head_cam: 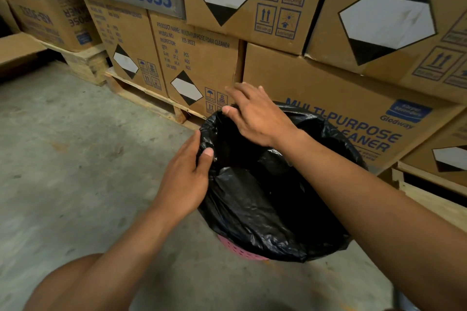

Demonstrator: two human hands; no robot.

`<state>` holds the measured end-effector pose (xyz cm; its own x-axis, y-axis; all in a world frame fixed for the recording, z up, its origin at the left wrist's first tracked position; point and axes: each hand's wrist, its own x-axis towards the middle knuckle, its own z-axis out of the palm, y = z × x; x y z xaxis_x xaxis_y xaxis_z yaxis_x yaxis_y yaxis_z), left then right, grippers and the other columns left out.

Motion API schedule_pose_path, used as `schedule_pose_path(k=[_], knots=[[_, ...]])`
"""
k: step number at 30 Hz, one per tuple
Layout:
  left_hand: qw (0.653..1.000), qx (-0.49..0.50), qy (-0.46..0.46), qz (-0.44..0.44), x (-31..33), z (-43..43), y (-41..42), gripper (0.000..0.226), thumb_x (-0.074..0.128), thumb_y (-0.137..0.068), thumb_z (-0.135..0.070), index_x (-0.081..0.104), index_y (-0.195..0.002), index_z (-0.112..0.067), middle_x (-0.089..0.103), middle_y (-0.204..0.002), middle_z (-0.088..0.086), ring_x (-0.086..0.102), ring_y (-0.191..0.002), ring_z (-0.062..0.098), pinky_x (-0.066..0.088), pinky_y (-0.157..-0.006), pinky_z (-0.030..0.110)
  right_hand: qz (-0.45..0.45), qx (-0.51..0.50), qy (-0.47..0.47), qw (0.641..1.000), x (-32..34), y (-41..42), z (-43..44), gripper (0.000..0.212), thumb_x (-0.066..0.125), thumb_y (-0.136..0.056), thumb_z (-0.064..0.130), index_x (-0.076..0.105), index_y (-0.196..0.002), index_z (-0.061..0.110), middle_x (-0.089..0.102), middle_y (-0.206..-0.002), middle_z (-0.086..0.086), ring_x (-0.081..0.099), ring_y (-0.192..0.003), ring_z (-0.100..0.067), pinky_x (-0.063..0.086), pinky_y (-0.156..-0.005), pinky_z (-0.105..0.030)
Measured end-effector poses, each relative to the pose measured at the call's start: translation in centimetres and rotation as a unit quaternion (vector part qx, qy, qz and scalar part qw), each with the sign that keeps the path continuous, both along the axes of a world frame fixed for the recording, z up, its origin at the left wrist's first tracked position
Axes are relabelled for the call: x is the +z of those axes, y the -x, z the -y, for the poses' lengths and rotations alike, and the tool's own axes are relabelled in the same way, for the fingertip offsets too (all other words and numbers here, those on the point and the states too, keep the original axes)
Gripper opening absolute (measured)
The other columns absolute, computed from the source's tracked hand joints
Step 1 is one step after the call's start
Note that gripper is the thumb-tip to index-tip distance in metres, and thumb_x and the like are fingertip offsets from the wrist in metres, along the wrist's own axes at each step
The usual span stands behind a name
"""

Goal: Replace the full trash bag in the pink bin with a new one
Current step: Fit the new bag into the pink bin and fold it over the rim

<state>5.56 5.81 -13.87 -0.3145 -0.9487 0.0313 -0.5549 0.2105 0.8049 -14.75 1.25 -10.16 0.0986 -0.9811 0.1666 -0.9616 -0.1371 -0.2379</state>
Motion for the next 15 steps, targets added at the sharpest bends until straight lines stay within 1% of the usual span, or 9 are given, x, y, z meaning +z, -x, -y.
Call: schedule_pose_path(k=[2,3,5,7,8,10,11,13,15], knots=[[1.000,-0.005,-0.014,-0.020,-0.2,-0.2,0.1,0.058,0.030,-0.106,-0.043,0.016,-0.160,-0.027,0.021,-0.165,-0.010,0.016,-0.150,0.004,0.011,-0.114,0.018,0.097,-0.056,0.031,0.993,1.3,-1.6,-3.2,0.045,0.048,-0.104,0.040,0.050,-0.141,0.017,0.050,-0.142,-0.009,0.044,-0.136,-0.025,0.038,-0.114,-0.043],[0.999,-0.006,-0.020,-0.031,-0.3,-0.2,0.2,0.058,0.029,-0.106,-0.044,0.016,-0.160,-0.027,0.020,-0.165,-0.010,0.016,-0.150,0.004,0.011,-0.114,0.019,0.141,-0.087,0.013,0.986,1.7,-2.4,-4.9,0.034,0.052,-0.102,0.036,0.057,-0.131,0.019,0.055,-0.130,-0.005,0.051,-0.126,-0.023,0.043,-0.106,-0.039],[0.999,-0.003,-0.027,-0.040,-0.5,-0.1,0.1,0.058,0.029,-0.106,-0.045,0.015,-0.160,-0.028,0.021,-0.165,-0.010,0.017,-0.150,0.005,0.013,-0.114,0.020,0.206,-0.122,-0.105,0.965,1.9,-3.7,-8.0,0.018,0.055,-0.100,0.034,0.065,-0.110,0.023,0.064,-0.112,0.000,0.060,-0.109,-0.019,0.048,-0.094,-0.034],[0.999,-0.007,-0.034,-0.041,-0.6,0.0,0.1,0.058,0.030,-0.106,-0.044,0.014,-0.160,-0.029,0.021,-0.165,-0.010,0.017,-0.150,0.006,0.014,-0.114,0.022,0.260,-0.100,-0.238,0.930,1.3,-4.7,-10.3,0.029,0.049,-0.103,0.041,0.069,-0.099,0.020,0.070,-0.102,0.001,0.063,-0.101,-0.017,0.048,-0.093,-0.034],[0.998,-0.010,-0.038,-0.044,-0.7,0.2,0.1,0.058,0.031,-0.106,-0.044,0.014,-0.160,-0.029,0.021,-0.165,-0.010,0.017,-0.150,0.006,0.014,-0.114,0.022,0.282,-0.075,-0.283,0.913,1.0,-5.1,-11.0,0.038,0.044,-0.105,0.045,0.069,-0.101,0.018,0.071,-0.106,0.000,0.063,-0.103,-0.016,0.046,-0.097,-0.035],[0.997,-0.013,-0.049,-0.054,-0.9,0.4,-0.1,0.059,0.034,-0.106,-0.042,0.013,-0.160,-0.029,0.021,-0.165,-0.010,0.017,-0.150,0.006,0.014,-0.116,0.023,0.289,-0.030,-0.330,0.898,0.3,-6.0,-12.0,0.049,0.035,-0.107,0.050,0.065,-0.128,0.018,0.065,-0.135,-0.004,0.056,-0.128,-0.018,0.038,-0.114,-0.039],[0.996,-0.018,-0.056,-0.061,-1.0,0.5,-0.2,0.060,0.035,-0.106,-0.042,0.013,-0.160,-0.030,0.020,-0.165,-0.011,0.017,-0.151,0.006,0.015,-0.118,0.024,0.281,-0.014,-0.345,0.895,0.1,-6.3,-12.4,0.052,0.033,-0.108,0.050,0.055,-0.143,0.019,0.055,-0.149,-0.004,0.047,-0.140,-0.020,0.031,-0.120,-0.038],[0.994,-0.035,-0.074,-0.072,-1.0,0.7,-0.5,0.063,0.037,-0.105,-0.045,0.010,-0.160,-0.032,0.018,-0.165,-0.012,0.015,-0.151,0.004,0.016,-0.122,0.030,0.277,0.010,-0.371,0.886,-0.2,-6.7,-13.2,0.058,0.033,-0.108,0.048,0.030,-0.160,0.021,0.037,-0.163,0.000,0.031,-0.151,-0.018,0.024,-0.122,-0.033],[0.992,-0.058,-0.087,-0.076,-0.7,0.7,-0.9,0.065,0.039,-0.104,-0.046,0.006,-0.159,-0.036,0.017,-0.163,-0.018,0.015,-0.148,-0.001,0.017,-0.120,0.027,0.277,0.020,-0.386,0.880,-0.4,-6.8,-13.9,0.063,0.035,-0.107,0.050,0.013,-0.163,0.030,0.036,-0.163,0.001,0.034,-0.149,-0.017,0.028,-0.119,-0.031]])
